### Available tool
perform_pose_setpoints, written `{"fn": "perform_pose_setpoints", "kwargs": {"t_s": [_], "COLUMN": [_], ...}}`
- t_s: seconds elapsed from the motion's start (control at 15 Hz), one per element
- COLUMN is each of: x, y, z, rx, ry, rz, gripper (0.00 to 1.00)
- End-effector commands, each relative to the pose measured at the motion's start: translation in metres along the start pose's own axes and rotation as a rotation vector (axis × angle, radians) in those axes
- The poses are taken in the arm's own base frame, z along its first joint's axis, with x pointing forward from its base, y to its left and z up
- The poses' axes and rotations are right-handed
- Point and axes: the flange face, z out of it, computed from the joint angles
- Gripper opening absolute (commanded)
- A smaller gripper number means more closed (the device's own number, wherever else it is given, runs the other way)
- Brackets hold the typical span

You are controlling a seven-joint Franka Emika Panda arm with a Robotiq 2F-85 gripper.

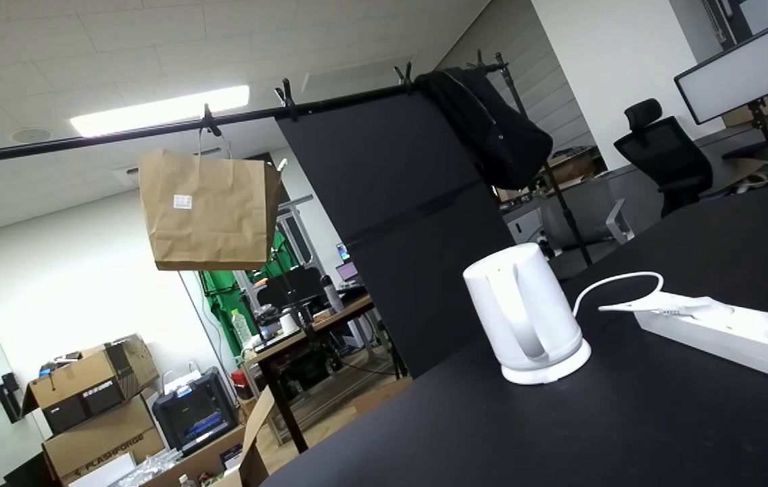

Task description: Turn off the white electric kettle

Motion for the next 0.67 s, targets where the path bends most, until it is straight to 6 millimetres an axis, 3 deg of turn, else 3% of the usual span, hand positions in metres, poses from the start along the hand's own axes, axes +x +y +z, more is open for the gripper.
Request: {"fn": "perform_pose_setpoints", "kwargs": {"t_s": [0.0,0.27,0.6], "x": [0.0,0.004,0.047], "y": [0.0,0.0,-0.015], "z": [-0.001,0.001,0.018], "rx": [0.0,0.005,-0.028], "ry": [-0.001,-0.005,0.027], "rz": [0.0,-0.01,-0.024], "gripper": [1.0,1.0,1.0]}}
